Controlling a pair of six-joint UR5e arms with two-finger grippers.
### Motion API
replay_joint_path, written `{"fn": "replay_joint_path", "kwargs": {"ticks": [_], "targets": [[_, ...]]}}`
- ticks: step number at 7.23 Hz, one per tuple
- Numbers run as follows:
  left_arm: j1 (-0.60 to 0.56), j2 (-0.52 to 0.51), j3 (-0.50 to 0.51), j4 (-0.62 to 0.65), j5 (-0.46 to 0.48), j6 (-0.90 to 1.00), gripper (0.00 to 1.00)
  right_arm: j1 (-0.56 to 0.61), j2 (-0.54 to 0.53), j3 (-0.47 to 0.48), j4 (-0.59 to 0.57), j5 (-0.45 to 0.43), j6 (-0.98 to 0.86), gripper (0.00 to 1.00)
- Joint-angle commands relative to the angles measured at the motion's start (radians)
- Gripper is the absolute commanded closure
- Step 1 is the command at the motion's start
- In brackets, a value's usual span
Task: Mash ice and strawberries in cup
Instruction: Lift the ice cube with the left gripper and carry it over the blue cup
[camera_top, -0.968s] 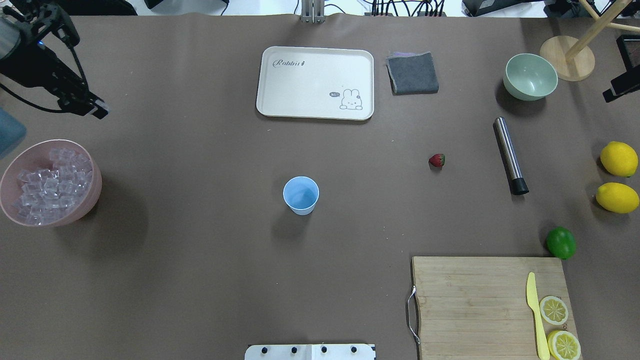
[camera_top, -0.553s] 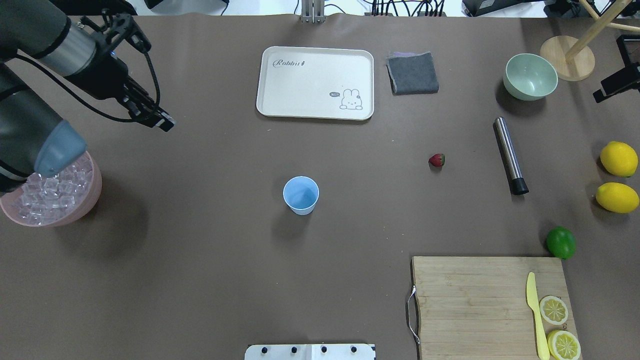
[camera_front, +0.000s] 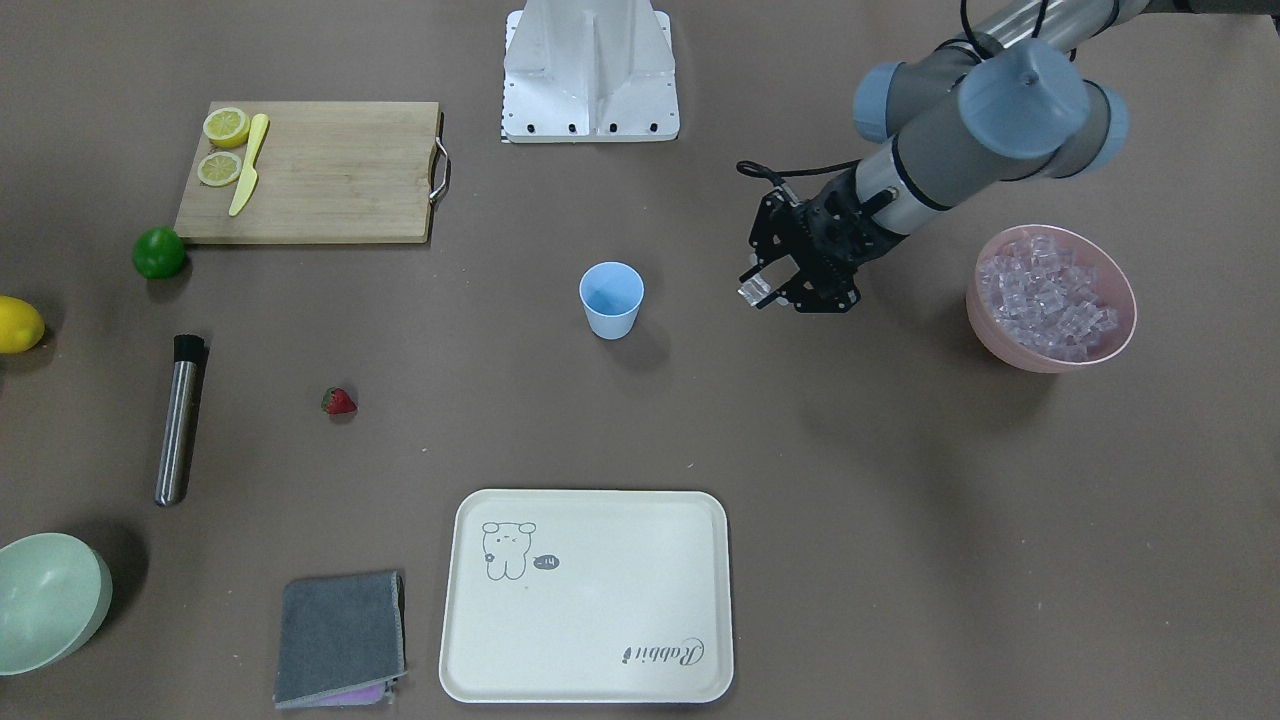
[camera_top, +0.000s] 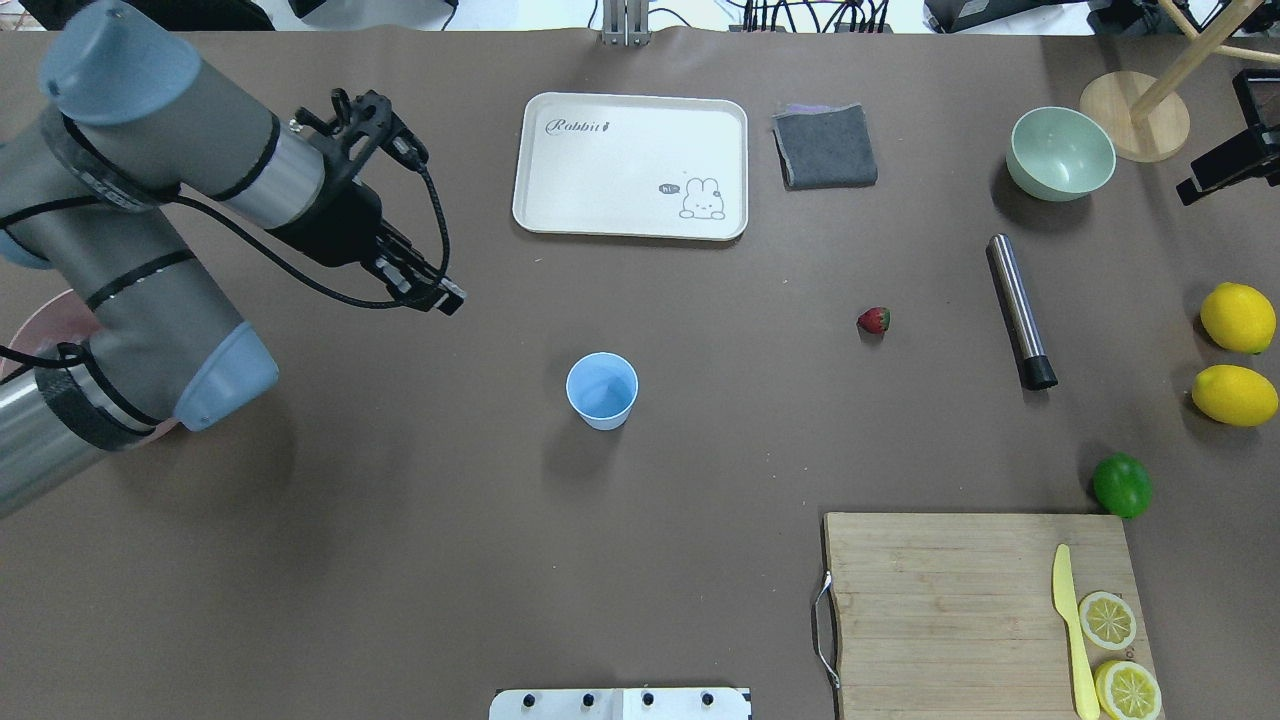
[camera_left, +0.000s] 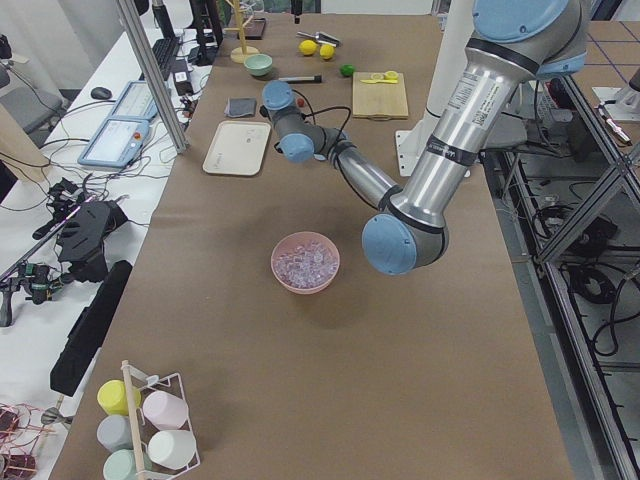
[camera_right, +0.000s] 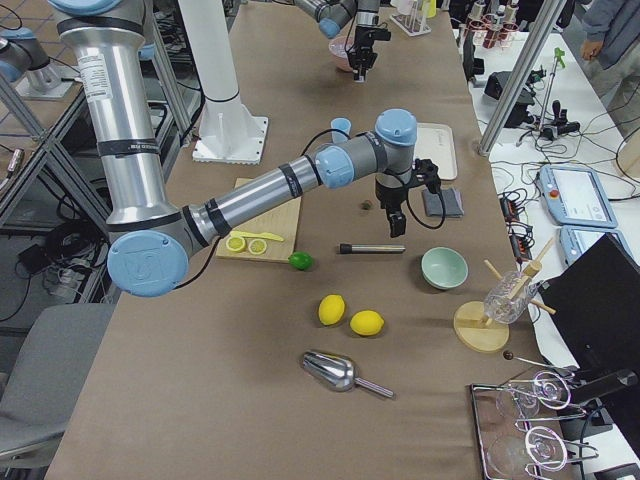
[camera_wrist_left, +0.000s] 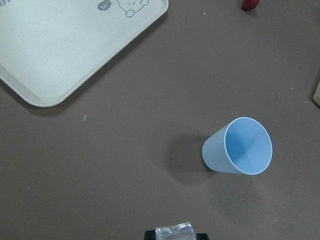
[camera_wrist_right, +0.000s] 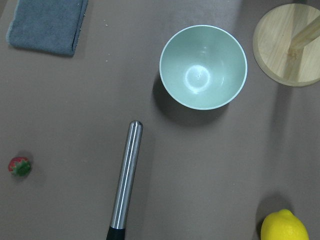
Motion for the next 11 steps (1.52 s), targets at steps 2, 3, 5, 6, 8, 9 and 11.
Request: {"fn": "replay_joint_path", "kwargs": {"ticks": [2, 3, 5, 6, 8, 9, 11], "targets": [[0.142, -0.120, 0.041, -0.031, 0.229, -0.135, 1.00, -0.015, -0.010, -0.008, 0.000, -0.003, 0.002, 0.00], [0.153, -0.134, 0.084, -0.069, 0.248, -0.135, 1.00, -0.015, -0.013, -0.007, 0.000, -0.004, 0.003, 0.00], [0.165, -0.146, 0.193, -0.200, 0.250, -0.135, 1.00, -0.015, -0.016, -0.008, 0.000, -0.009, 0.002, 0.00], [0.175, -0.142, 0.193, -0.202, 0.250, -0.137, 1.00, -0.015, -0.016, -0.008, 0.000, -0.019, 0.002, 0.00], [0.182, -0.132, 0.178, -0.227, 0.245, -0.176, 1.00, -0.015, -0.016, -0.007, 0.002, -0.024, 0.003, 0.00], [0.202, -0.120, 0.174, -0.253, 0.248, -0.201, 1.00, -0.015, -0.017, -0.007, 0.002, -0.023, 0.002, 0.00], [0.211, -0.077, 0.137, -0.258, 0.248, -0.217, 1.00, -0.017, -0.016, -0.007, 0.002, -0.023, 0.002, 0.00]]}}
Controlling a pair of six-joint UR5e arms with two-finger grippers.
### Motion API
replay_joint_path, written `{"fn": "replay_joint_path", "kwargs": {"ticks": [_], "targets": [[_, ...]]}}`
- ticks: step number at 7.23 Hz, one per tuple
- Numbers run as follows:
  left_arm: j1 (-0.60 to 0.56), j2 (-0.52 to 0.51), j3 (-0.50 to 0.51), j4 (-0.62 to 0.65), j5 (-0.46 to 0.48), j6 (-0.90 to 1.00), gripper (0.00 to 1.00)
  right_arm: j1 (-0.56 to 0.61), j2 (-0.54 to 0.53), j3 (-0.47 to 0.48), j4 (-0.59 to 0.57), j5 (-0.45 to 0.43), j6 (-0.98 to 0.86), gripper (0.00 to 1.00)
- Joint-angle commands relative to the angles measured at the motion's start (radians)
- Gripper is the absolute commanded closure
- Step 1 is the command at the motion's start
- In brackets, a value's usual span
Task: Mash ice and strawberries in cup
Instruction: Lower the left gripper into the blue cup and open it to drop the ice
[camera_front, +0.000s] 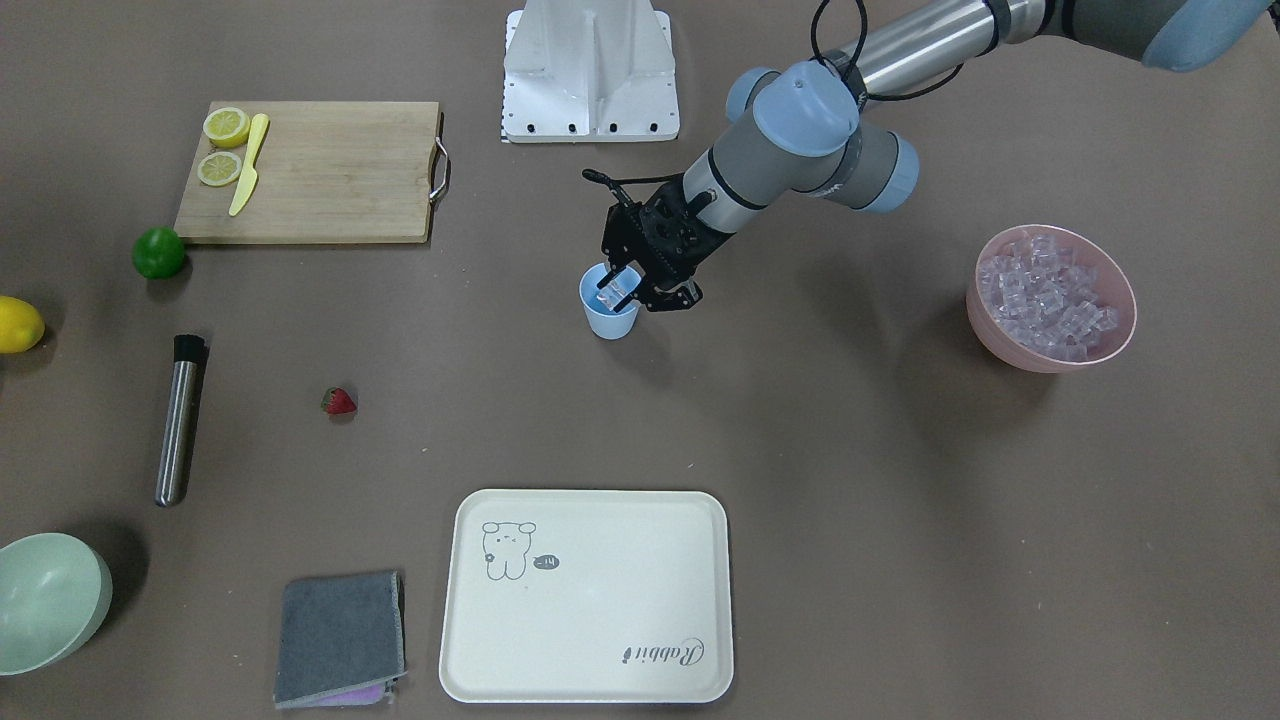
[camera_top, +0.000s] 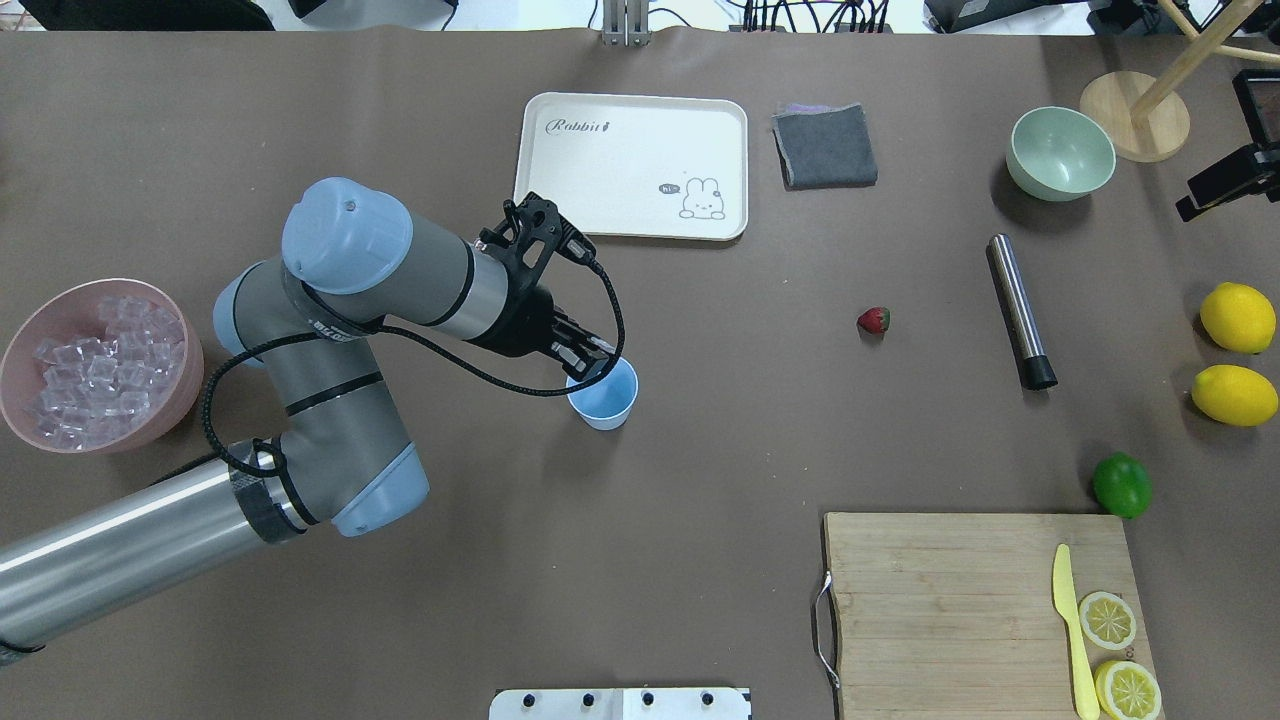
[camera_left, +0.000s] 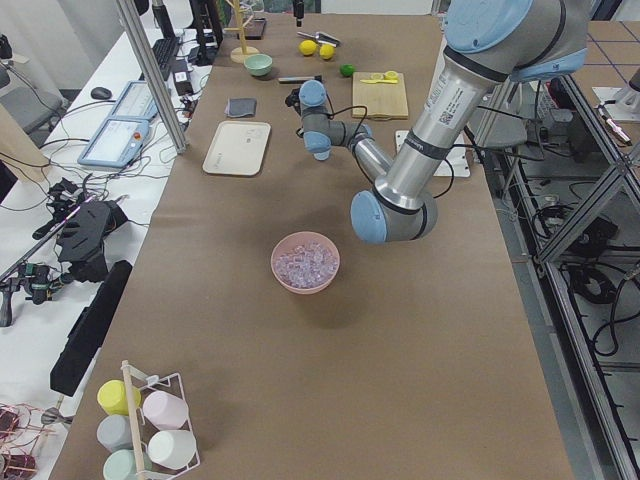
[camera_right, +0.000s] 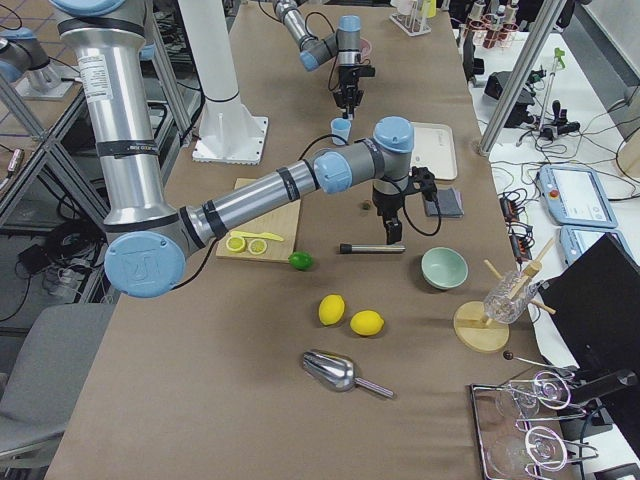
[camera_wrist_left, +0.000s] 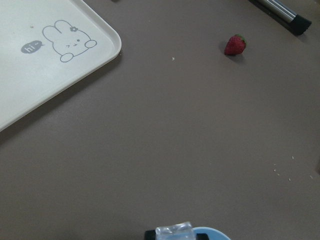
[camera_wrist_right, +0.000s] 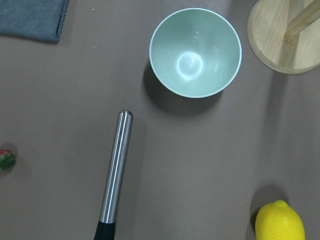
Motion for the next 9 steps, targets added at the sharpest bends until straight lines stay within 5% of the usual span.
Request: {"fn": "replay_joint_path", "kwargs": {"ticks": [1, 3, 4, 5, 6, 9], "targets": [[0.012, 0.023, -0.016, -0.006, 0.000, -0.009, 1.00, -0.002, 0.000, 0.000, 0.000, 0.000, 0.000, 0.00], [0.043, 0.024, -0.027, -0.009, 0.020, -0.022, 1.00, -0.004, 0.000, -0.001, 0.000, 0.000, 0.000, 0.00], [0.043, 0.023, -0.030, -0.009, 0.020, -0.019, 0.75, -0.004, 0.000, 0.000, 0.000, 0.002, 0.001, 0.00], [0.043, 0.023, -0.042, -0.009, 0.022, -0.015, 0.32, -0.004, 0.000, -0.001, 0.000, 0.002, 0.001, 0.00], [0.037, 0.021, -0.044, -0.011, 0.026, -0.018, 0.03, -0.004, -0.001, 0.000, 0.000, 0.002, 0.001, 0.00], [-0.029, 0.023, -0.067, -0.009, 0.016, -0.022, 0.03, -0.004, -0.001, 0.008, 0.000, 0.005, 0.003, 0.00]]}}
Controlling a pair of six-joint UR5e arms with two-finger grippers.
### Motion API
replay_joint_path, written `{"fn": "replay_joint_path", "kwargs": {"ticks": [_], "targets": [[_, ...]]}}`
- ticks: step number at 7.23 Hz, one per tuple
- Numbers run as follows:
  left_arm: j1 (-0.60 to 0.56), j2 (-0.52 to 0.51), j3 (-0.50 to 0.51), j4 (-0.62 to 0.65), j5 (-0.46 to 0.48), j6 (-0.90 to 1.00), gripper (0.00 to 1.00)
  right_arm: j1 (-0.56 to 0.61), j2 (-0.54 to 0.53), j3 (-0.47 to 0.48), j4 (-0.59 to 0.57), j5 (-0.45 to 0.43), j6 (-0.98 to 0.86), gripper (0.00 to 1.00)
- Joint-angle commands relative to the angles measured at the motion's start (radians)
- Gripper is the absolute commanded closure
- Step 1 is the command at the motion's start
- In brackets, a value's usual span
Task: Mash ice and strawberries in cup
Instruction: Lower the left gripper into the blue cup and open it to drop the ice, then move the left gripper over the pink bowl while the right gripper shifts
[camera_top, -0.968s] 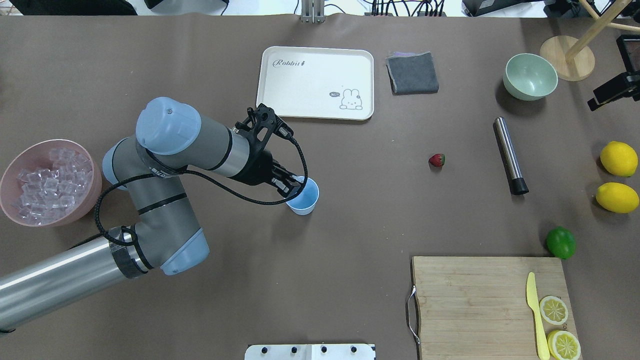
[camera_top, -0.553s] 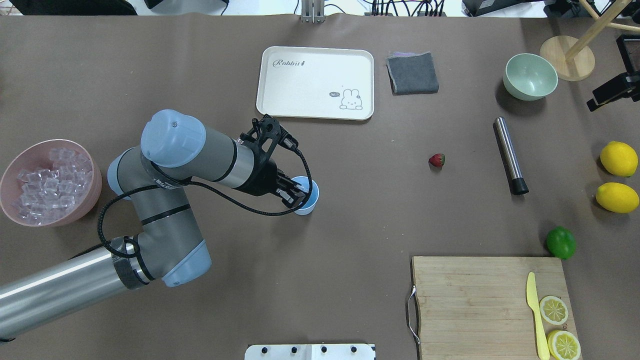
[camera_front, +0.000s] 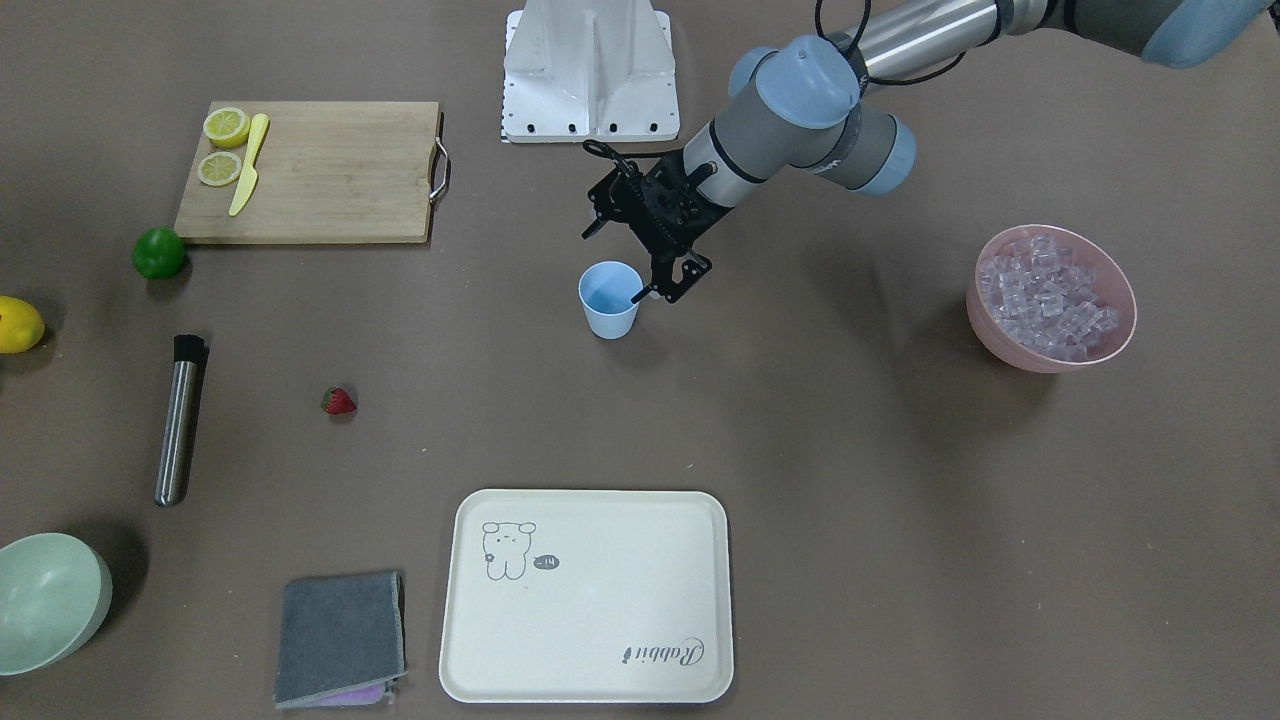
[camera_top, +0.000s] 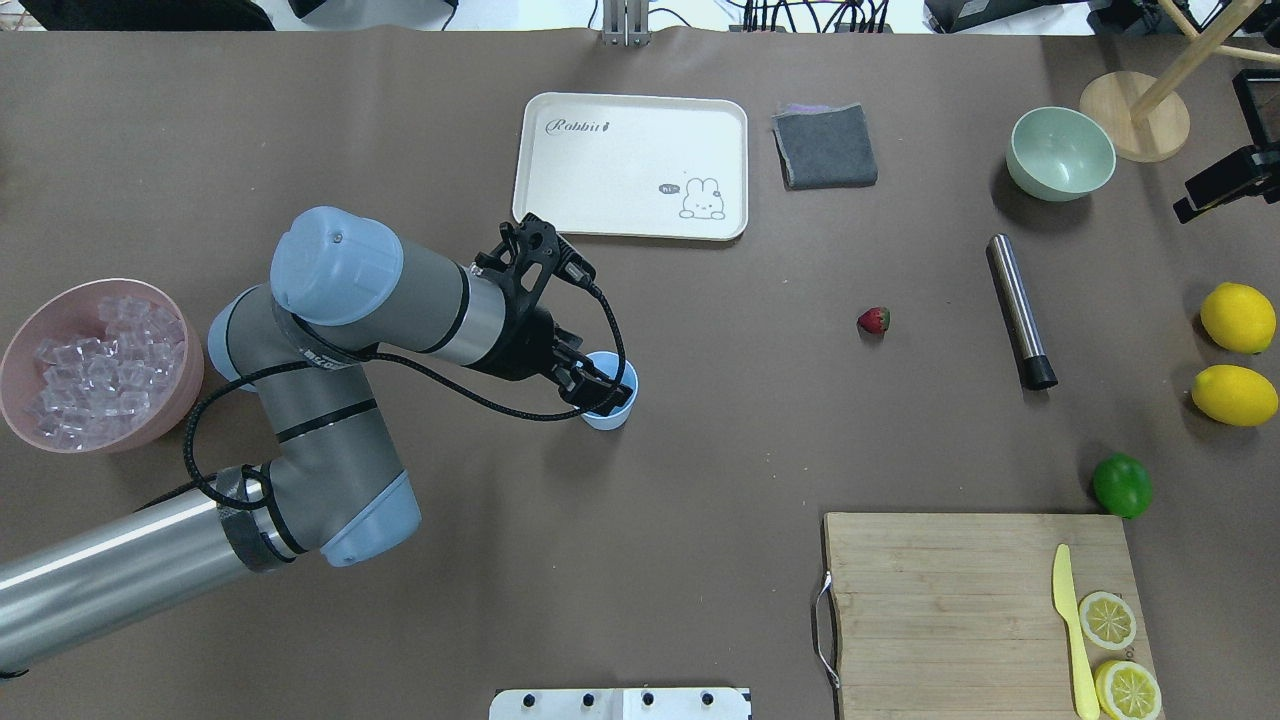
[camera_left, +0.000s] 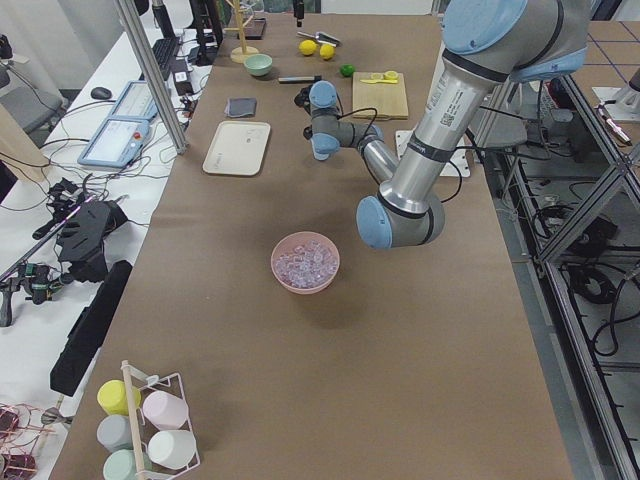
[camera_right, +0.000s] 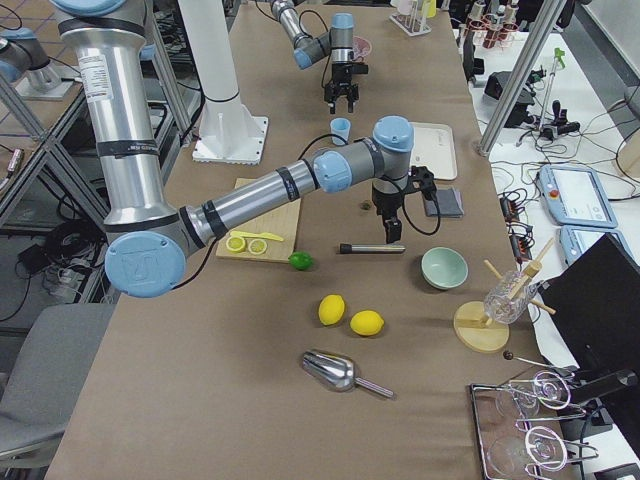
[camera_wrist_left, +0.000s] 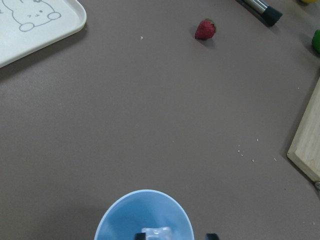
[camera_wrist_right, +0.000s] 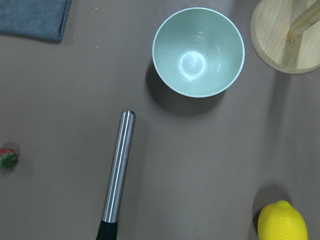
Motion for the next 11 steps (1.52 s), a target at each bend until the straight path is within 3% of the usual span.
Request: {"fn": "replay_joint_path", "kwargs": {"ticks": [1, 3, 7, 11], "targets": [[-0.063, 0.019, -0.017, 0.000, -0.009, 0.004, 0.03, 0.000, 0.001, 0.007, 0.000, 0.005, 0.001, 0.00], [-0.165, 0.062, -0.024, 0.012, -0.114, 0.012, 0.03, -0.009, 0.004, 0.010, 0.002, 0.012, -0.001, 0.00], [-0.421, 0.238, -0.018, 0.014, -0.300, 0.295, 0.04, -0.058, 0.026, 0.030, 0.002, 0.010, -0.001, 0.00], [-0.569, 0.424, -0.015, 0.013, -0.366, 0.533, 0.04, -0.092, 0.041, 0.035, 0.002, 0.001, -0.003, 0.00]]}}
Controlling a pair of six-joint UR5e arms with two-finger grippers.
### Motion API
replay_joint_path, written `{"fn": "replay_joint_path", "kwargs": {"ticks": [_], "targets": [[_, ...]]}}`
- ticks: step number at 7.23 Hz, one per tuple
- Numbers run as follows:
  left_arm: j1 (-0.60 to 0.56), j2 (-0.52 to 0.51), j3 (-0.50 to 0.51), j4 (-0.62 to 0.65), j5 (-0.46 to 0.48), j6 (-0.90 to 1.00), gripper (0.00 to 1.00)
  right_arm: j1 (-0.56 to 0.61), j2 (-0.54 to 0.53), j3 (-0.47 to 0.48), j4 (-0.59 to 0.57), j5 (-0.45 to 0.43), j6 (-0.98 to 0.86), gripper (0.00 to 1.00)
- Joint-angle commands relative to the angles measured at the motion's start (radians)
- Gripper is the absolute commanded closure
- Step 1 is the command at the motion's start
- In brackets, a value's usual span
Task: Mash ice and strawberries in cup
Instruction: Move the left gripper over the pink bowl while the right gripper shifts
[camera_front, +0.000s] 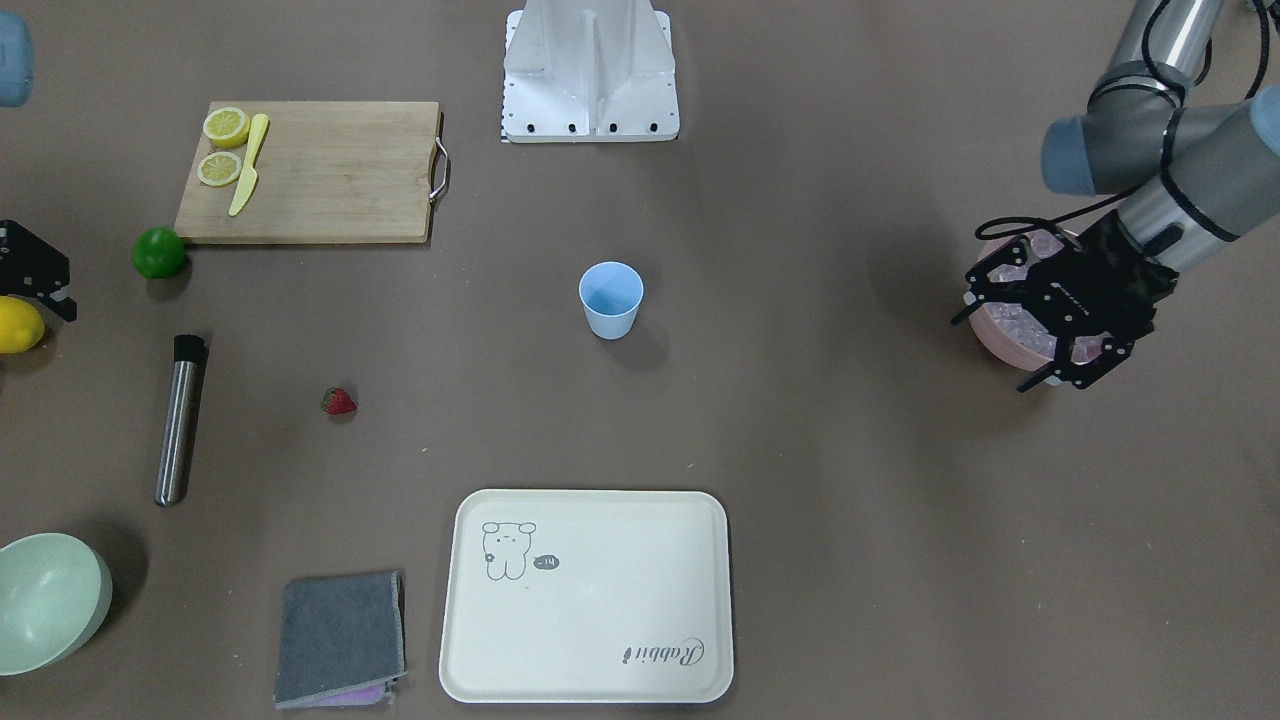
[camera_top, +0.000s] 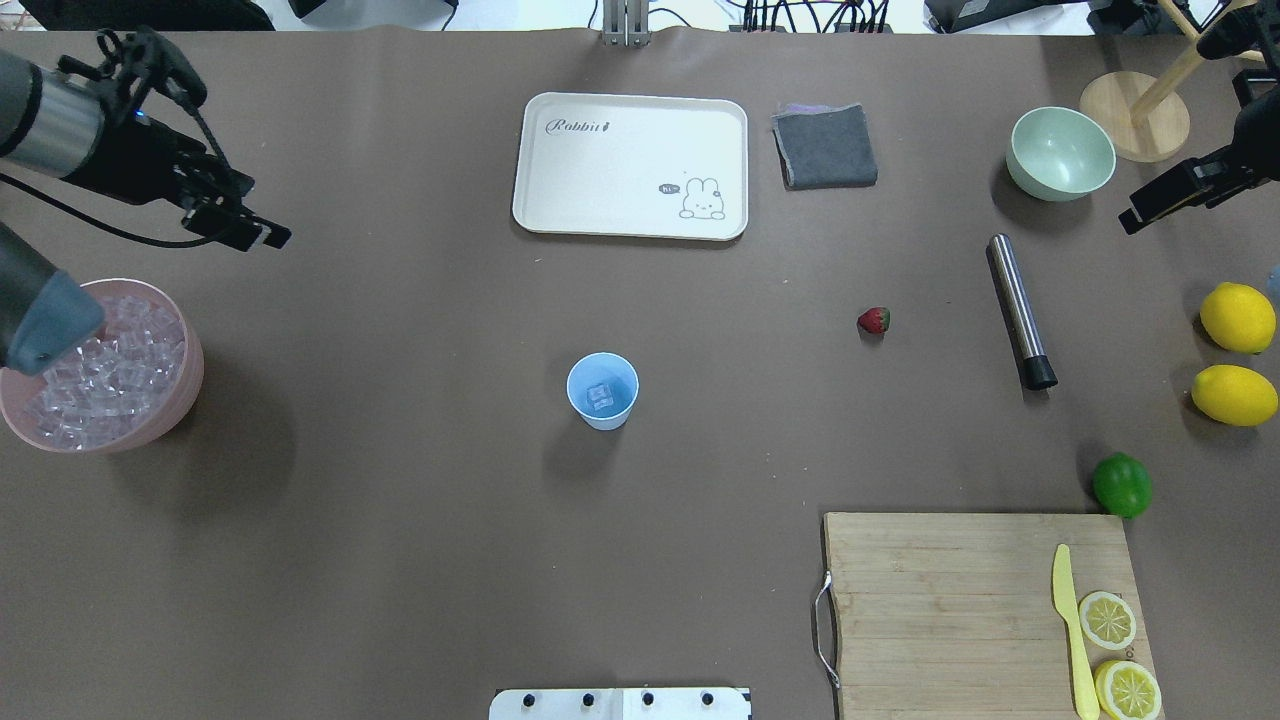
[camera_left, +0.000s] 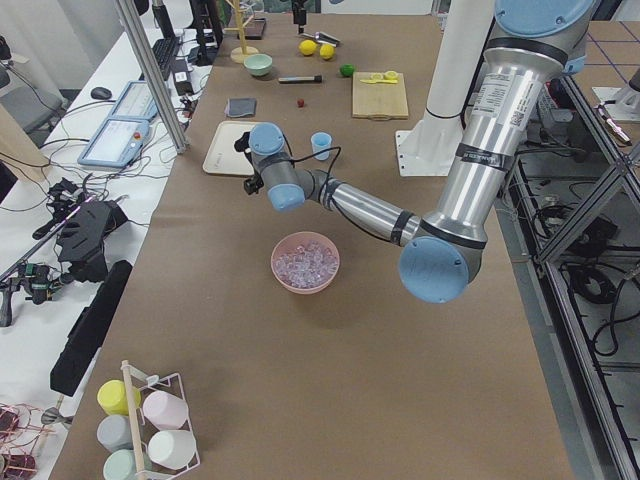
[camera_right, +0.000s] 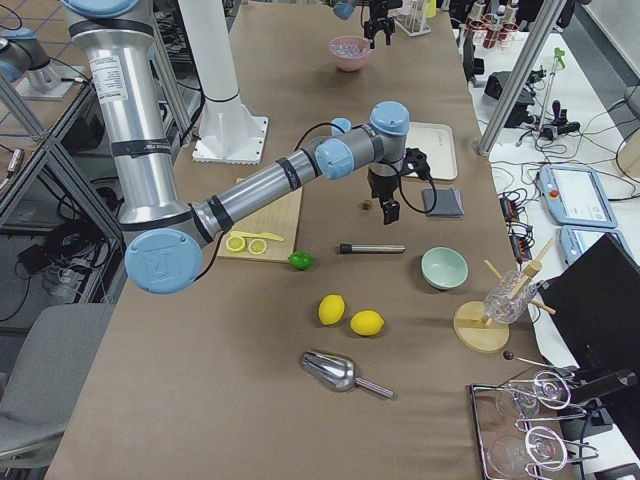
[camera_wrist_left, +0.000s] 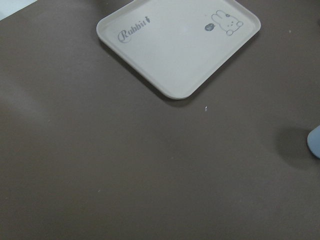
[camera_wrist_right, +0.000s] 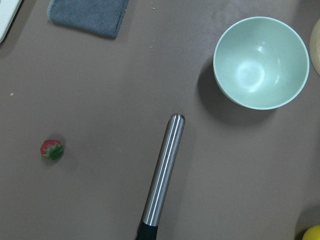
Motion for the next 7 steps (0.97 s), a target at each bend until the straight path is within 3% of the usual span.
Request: {"fn": "replay_joint_path", "kwargs": {"ticks": [1, 6, 7], "targets": [[-0.037, 0.100, 0.001, -0.003, -0.020, 0.112, 0.04, -0.011, 0.004, 0.003, 0.000, -0.003, 0.000, 0.00], [-0.025, 0.191, -0.002, -0.004, -0.018, 0.219, 0.05, -0.012, 0.004, 0.005, 0.000, -0.029, -0.002, 0.00], [-0.011, 0.192, 0.001, -0.004, -0.015, 0.219, 0.11, -0.012, 0.004, 0.005, 0.000, -0.036, -0.002, 0.00]]}}
